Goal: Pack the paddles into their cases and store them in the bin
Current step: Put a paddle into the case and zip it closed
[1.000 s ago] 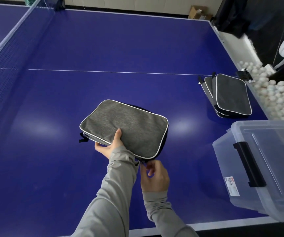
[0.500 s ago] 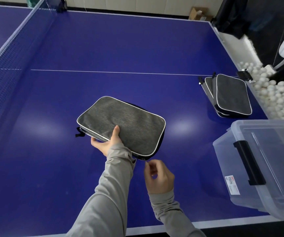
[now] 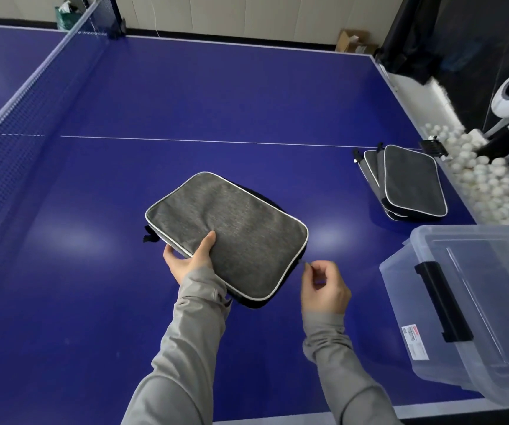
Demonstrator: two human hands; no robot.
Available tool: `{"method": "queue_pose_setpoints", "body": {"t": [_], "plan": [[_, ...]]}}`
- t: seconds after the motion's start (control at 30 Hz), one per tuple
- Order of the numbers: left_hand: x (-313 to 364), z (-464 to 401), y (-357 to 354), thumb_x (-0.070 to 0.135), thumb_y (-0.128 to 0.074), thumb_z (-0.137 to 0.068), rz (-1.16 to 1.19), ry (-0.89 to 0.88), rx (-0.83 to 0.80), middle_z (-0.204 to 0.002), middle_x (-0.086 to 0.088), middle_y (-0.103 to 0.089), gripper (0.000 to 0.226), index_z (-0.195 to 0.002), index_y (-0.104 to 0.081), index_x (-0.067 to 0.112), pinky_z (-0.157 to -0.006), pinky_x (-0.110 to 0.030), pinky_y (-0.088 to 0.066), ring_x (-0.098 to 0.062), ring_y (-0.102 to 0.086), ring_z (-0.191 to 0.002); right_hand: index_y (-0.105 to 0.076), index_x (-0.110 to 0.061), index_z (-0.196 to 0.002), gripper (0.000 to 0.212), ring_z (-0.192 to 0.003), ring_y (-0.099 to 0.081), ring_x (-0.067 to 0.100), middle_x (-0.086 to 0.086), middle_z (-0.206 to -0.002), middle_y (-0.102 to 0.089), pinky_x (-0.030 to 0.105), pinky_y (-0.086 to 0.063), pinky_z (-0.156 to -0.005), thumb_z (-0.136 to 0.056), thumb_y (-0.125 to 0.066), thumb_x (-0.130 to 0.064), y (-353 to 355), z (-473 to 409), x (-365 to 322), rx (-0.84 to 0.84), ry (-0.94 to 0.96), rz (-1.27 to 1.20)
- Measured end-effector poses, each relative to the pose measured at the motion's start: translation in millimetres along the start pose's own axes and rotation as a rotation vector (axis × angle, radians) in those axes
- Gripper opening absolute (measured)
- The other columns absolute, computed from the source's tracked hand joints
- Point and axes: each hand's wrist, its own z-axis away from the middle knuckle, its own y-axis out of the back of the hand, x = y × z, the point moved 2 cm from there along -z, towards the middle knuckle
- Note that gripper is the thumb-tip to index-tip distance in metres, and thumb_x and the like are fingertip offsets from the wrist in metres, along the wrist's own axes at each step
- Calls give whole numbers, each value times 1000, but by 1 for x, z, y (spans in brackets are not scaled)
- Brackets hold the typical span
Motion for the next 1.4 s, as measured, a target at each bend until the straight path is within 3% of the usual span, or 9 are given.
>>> {"method": "queue_pose_setpoints", "body": {"t": [0.07, 0.13, 0.3, 0.47, 0.6, 0.8, 0.93, 1.23, 1.4], "plan": [[2, -1, 4, 24, -83, -66, -27, -1, -38, -99, 8, -55, 78, -133, -41, 25, -64, -19, -42, -3, -55, -75, -61, 2, -73, 10, -51, -53, 16, 13, -61, -64, 18, -40, -56, -74, -71, 4, 2, -19, 2, 24, -15, -24], [4, -3, 7, 22, -83, -66, -41, -14, -73, -105, 3, -58, 76, -131, -44, 22, -70, -24, -44, -10, -58, -80, -61, 2, -75, 8, -53, -55, 20, 12, -63, -64, 23, -42, -57, -76, -70, 2, 4, -32, 6, -10, -22, -50], [13, -9, 18, 20, -85, -61, -88, -87, -212, -101, 3, -64, 74, -126, -49, 22, -65, -23, -49, -10, -63, -79, -60, -5, -77, 8, -56, -56, 21, -1, -64, -59, 35, -50, -55, -79, -67, 0, 2, -45, 11, -188, -44, -133], [25, -13, 26, 25, -84, -49, -108, -142, -363, -97, 6, -67, 79, -121, -51, 26, -63, -27, -55, -12, -68, -79, -56, -21, -73, 25, -56, -62, 17, -6, -66, -61, 42, -56, -56, -80, -63, 2, 0, -53, 7, -388, -31, -206], [27, -12, 29, 29, -87, -40, -139, -185, -464, -99, 6, -68, 85, -118, -53, 26, -68, -29, -56, -13, -69, -85, -52, -32, -71, 37, -57, -62, 13, -4, -66, -62, 35, -56, -57, -81, -61, 3, -2, -59, -5, -455, 15, -191], [22, -9, 38, 35, -86, -38, -217, -207, -604, -96, 10, -70, 76, -108, -56, 35, -66, -23, -55, -8, -69, -85, -57, -15, -77, 19, -56, -63, 5, 3, -67, -63, 22, -54, -56, -82, -60, 4, -6, -67, -16, -519, 16, -219], [19, -8, 46, 36, -84, -40, -281, -220, -681, -98, 12, -69, 73, -107, -56, 37, -70, -22, -54, -7, -68, -90, -56, -15, -76, 21, -55, -62, 1, -5, -64, -62, 21, -51, -60, -81, -61, 5, -9, -69, -20, -521, 2, -240], [22, -12, 60, 24, -86, -46, -479, -296, -898, -99, 9, -70, 80, -118, -51, 24, -71, -17, -53, -8, -68, -90, -55, -16, -76, 22, -54, -61, 4, -1, -66, -62, 26, -53, -63, -81, -60, 5, -9, -83, -18, -489, -24, -221], [28, -14, 58, 12, -85, -53, -632, -346, -981, -96, 7, -71, 79, -121, -46, 25, -72, -21, -54, -12, -69, -88, -56, -12, -80, 15, -60, -61, 18, 1, -68, -62, 10, -47, -60, -81, -62, 2, -10, -91, -21, -560, 36, -125]]}}
